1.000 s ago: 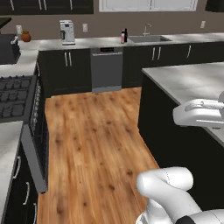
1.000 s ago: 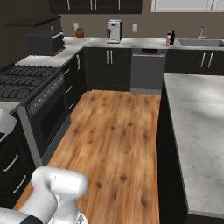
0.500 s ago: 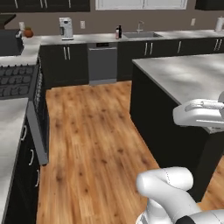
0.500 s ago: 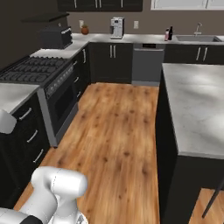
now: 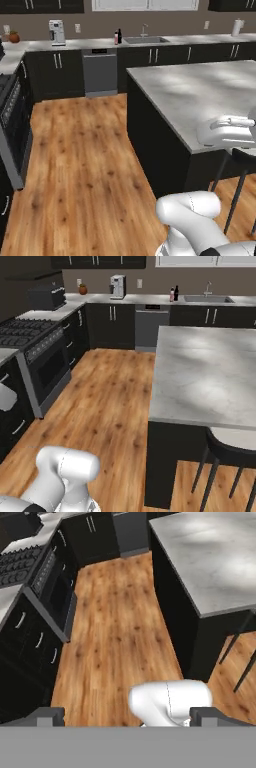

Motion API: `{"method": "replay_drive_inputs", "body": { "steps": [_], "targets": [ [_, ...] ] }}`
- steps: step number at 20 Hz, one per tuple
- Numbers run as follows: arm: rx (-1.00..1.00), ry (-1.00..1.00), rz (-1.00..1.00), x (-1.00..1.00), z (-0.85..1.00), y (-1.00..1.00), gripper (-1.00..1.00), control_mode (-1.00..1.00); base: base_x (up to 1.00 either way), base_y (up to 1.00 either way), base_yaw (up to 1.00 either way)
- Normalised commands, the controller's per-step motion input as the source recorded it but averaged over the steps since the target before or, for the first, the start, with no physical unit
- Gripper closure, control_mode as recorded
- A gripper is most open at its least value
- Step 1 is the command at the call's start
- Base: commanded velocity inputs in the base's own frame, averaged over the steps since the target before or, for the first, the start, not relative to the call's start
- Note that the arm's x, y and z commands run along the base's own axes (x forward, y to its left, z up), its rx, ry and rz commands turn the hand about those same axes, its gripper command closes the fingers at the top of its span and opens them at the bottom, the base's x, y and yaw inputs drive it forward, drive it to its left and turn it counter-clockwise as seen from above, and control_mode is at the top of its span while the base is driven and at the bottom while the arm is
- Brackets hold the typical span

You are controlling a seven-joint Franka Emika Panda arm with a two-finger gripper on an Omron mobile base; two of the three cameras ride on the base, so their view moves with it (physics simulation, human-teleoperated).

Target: Place the large bottle from the dining counter next to the other large bottle outside the sink, and place the small bottle from the dining counter next to the other small bottle inside the sink.

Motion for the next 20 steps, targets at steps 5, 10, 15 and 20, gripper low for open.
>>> {"method": "replay_drive_inputs", "body": {
  "steps": [5, 10, 15, 20],
  "targets": [
    [0.0, 0.0, 0.0, 0.0, 0.0, 0.0, -1.0, 1.0, 0.03, -1.0, 0.0],
    [0.0, 0.0, 0.0, 0.0, 0.0, 0.0, -1.0, 1.0, 0.0, -1.0, 0.0],
    [0.0, 0.0, 0.0, 0.0, 0.0, 0.0, -1.0, 1.0, 0.0, -1.0, 0.0],
    [0.0, 0.0, 0.0, 0.0, 0.0, 0.0, -1.0, 1.0, 0.0, -1.0, 0.01]
  ]
}}
